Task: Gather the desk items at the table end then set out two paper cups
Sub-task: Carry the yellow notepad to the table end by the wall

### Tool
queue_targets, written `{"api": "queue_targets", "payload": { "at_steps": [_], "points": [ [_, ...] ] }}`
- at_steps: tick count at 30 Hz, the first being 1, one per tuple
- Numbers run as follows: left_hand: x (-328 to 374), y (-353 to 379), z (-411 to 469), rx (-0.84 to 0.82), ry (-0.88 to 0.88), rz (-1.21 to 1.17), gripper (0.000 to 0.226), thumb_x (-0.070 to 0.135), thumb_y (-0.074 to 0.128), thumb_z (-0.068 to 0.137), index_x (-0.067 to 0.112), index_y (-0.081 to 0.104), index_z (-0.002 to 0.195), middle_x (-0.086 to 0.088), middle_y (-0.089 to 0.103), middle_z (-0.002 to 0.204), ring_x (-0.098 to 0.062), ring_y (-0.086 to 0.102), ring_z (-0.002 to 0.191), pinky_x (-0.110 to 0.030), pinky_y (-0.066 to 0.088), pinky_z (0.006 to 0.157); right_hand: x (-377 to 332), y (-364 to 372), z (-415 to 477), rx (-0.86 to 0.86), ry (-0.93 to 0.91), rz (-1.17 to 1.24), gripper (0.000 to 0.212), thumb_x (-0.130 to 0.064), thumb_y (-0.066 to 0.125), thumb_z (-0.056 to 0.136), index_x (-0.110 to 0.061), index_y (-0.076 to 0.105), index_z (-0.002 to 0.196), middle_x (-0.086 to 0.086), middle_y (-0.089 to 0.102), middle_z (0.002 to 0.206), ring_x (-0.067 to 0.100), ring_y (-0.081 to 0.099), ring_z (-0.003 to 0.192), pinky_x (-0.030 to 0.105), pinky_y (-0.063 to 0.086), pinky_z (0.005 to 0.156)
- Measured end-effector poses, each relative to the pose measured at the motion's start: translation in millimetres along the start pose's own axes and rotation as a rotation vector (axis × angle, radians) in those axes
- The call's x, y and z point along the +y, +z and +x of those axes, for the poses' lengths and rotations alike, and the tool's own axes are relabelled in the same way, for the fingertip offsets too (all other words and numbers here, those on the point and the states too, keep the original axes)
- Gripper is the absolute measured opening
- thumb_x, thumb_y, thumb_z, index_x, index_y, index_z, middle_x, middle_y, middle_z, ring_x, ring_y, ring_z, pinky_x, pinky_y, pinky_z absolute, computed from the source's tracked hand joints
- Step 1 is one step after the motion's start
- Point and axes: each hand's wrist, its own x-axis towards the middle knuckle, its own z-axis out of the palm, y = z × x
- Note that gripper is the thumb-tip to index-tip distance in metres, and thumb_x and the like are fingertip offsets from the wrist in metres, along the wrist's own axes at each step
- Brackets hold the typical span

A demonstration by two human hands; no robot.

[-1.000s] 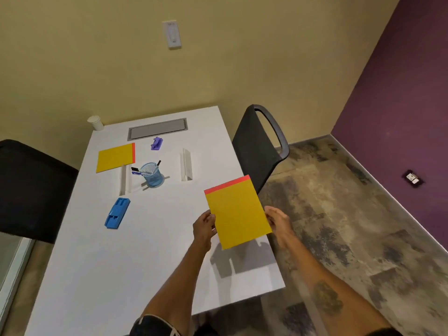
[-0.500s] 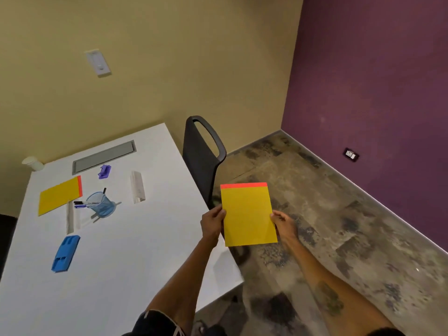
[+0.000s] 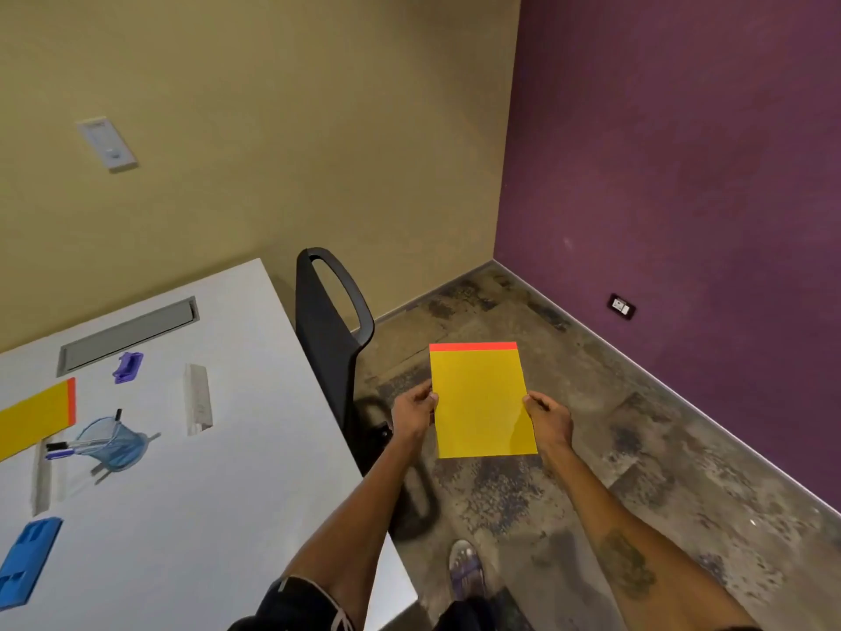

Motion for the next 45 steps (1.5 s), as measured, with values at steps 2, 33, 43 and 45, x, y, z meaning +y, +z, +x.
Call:
{"api": "queue_targets", "payload": {
  "at_steps": [2,33,43,45],
  "points": [
    [9,10,24,0.033,-0.017,-0.035,0.036,0.004,0.053,0.102,0.001,0.059,0.137,-0.019,0.068,0.127,-0.032,0.067,0.113,-0.050,0.052,0.105,-10,5,25,-0.002,-0.006,-0.008,0.032,-0.010,0.060,0.097,0.002,0.066,0.127,0.017,0.065,0.130,0.033,0.060,0.123,0.041,0.048,0.105],
    [194,5,406,0.531,-0.033,-0.174,0.034,0.005,0.055,0.100,0.006,0.065,0.132,-0.013,0.071,0.124,-0.020,0.064,0.103,-0.046,0.055,0.101,-252,271,405,-0.305,-0.227,-0.230,0.028,-0.003,0.054,0.096,0.003,0.070,0.118,0.017,0.068,0.125,0.035,0.062,0.119,0.045,0.049,0.103],
    [249,-26,525,0.769,-0.088,-0.256,0.032,0.005,0.057,0.099,0.005,0.066,0.130,-0.014,0.072,0.122,-0.027,0.069,0.106,-0.041,0.058,0.097,-331,396,513,-0.548,-0.257,-0.331,0.029,-0.008,0.058,0.096,0.001,0.071,0.120,0.014,0.069,0.126,0.032,0.063,0.120,0.042,0.049,0.104],
    [257,-32,538,0.825,-0.108,-0.265,0.032,0.004,0.058,0.098,0.005,0.067,0.129,-0.014,0.072,0.120,-0.026,0.069,0.106,-0.043,0.057,0.097,-343,418,523,-0.583,-0.264,-0.354,0.029,-0.009,0.058,0.095,-0.002,0.071,0.120,0.013,0.070,0.125,0.032,0.063,0.119,0.042,0.049,0.104]
  ]
}}
